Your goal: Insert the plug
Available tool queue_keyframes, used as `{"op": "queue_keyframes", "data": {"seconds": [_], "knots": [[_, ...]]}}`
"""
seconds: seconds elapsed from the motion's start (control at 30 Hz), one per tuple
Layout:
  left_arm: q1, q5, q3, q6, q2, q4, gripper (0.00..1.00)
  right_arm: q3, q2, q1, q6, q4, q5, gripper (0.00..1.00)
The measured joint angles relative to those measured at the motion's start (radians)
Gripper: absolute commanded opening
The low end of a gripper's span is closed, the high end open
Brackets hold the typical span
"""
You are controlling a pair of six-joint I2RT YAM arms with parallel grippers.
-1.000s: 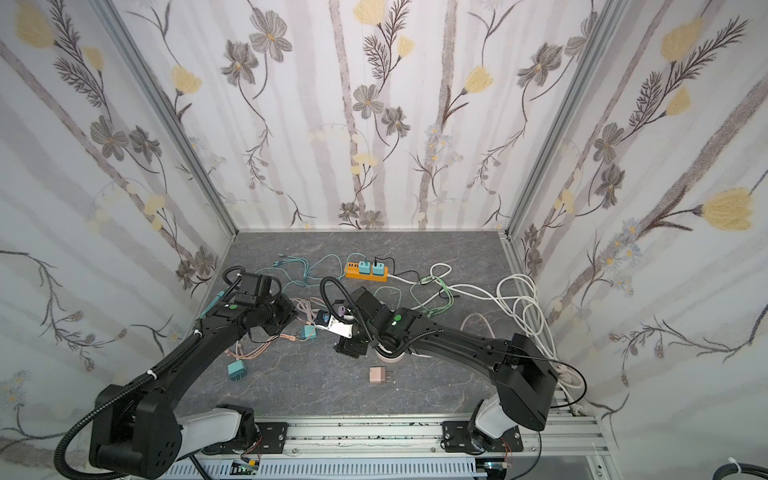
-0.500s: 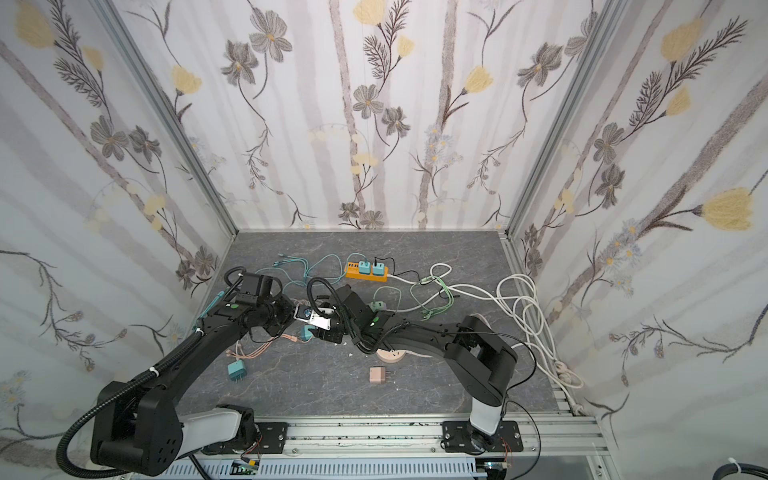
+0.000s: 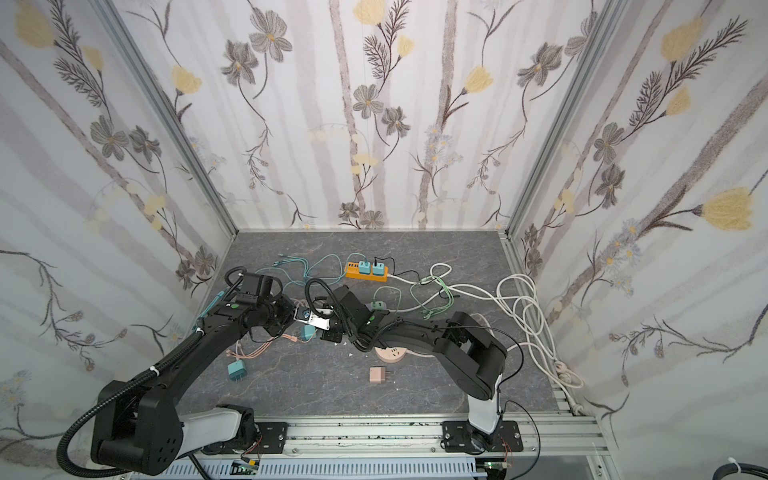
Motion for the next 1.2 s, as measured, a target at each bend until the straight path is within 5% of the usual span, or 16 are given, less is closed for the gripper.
{"op": "queue_keyframes", "data": {"seconds": [0.07, 0.1, 0.23, 0.43, 0.6, 0.73, 0.97, 1.2], "knots": [[-0.003, 0.008, 0.003, 0.032, -0.002, 0.006, 0.68, -0.015, -0.035, -0.015, 0.015, -0.01, -0.03, 0.0], [-0.003, 0.011, 0.012, 0.069, -0.005, 0.005, 0.7, -0.025, -0.059, -0.029, 0.016, -0.016, -0.053, 0.0], [-0.091, 0.0, 0.117, 0.3, -0.059, -0.026, 0.7, -0.062, -0.165, -0.136, 0.014, -0.129, -0.196, 0.0], [-0.352, -0.095, 0.122, 0.83, -0.157, 0.006, 0.71, -0.066, -0.298, -0.307, -0.041, -0.409, -0.365, 0.01], [-0.456, -0.047, 0.122, 1.38, -0.1, -0.032, 0.61, -0.092, -0.365, -0.345, -0.102, -0.521, -0.422, 0.01], [-0.462, -0.019, 0.182, 1.631, 0.001, -0.093, 0.47, -0.094, -0.368, -0.352, -0.13, -0.562, -0.436, 0.02], [-0.457, 0.061, 0.194, 1.757, 0.037, -0.146, 0.39, -0.122, -0.377, -0.356, -0.187, -0.592, -0.459, 0.02], [-0.361, 0.237, 0.091, 1.708, -0.065, 0.05, 0.43, -0.16, -0.414, -0.345, -0.212, -0.512, -0.506, 0.02]]}}
